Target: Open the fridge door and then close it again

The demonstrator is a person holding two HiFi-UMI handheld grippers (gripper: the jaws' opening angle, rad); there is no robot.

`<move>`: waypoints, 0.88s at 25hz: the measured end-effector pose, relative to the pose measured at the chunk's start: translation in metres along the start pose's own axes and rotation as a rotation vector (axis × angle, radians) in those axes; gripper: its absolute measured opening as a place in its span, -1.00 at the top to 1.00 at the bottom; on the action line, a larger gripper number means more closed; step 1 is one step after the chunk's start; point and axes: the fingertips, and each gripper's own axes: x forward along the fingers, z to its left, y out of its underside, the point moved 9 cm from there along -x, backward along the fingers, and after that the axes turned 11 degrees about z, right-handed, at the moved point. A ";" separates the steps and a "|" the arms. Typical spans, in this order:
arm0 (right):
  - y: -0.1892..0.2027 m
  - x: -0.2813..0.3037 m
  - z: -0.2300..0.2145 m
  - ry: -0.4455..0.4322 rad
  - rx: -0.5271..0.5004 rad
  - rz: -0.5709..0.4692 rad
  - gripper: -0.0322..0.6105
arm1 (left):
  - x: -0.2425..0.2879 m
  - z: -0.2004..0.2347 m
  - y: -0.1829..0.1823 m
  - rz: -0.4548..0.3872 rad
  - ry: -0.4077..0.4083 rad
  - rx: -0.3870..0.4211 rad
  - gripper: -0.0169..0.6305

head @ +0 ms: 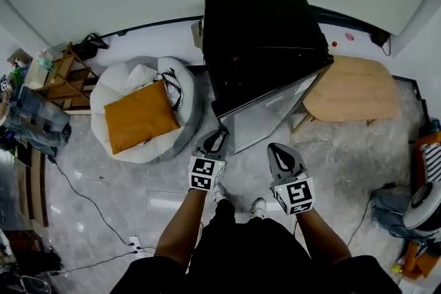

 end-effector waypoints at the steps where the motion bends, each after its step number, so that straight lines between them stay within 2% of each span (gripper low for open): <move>1: 0.003 -0.004 -0.002 0.001 0.000 -0.002 0.84 | -0.001 -0.002 0.001 -0.005 -0.003 -0.006 0.68; 7: 0.020 -0.028 -0.011 -0.002 0.003 0.019 0.84 | -0.007 -0.020 0.008 -0.006 -0.018 -0.032 0.68; 13: 0.029 -0.043 -0.010 -0.006 0.000 -0.007 0.84 | -0.016 -0.039 0.015 -0.013 -0.027 -0.033 0.69; 22: 0.038 -0.061 -0.009 -0.009 0.007 -0.039 0.84 | -0.027 -0.071 0.025 -0.006 0.012 0.017 0.69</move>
